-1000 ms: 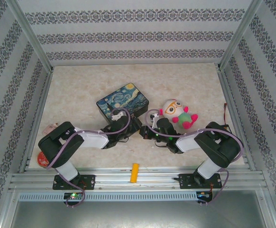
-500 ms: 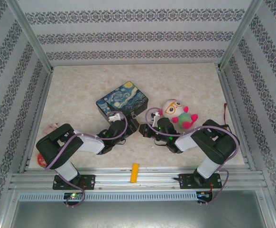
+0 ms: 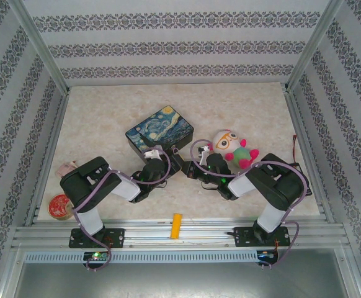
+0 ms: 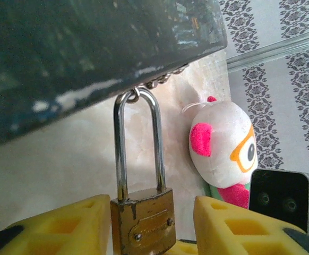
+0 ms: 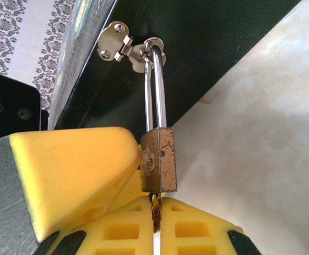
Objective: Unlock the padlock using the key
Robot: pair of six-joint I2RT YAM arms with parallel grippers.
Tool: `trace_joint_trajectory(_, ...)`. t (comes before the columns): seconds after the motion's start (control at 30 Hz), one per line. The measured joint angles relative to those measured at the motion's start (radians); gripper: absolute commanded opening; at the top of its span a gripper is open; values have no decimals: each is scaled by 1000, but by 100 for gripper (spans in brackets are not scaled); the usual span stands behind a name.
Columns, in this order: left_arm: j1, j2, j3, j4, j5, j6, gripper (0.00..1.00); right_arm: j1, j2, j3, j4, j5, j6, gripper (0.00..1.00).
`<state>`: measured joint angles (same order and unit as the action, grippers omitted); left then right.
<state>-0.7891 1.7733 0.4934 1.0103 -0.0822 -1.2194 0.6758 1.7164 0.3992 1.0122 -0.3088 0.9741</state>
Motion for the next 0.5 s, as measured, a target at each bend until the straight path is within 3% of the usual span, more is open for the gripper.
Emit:
trace_joint_trajectory(0.3,19,29,9,46,4,2,33,-5,8,13,11,0,0,10)
trace_joint_trajectory(0.5,26,56,18,79,3,17,16,-18,9,15,22,2,6,11)
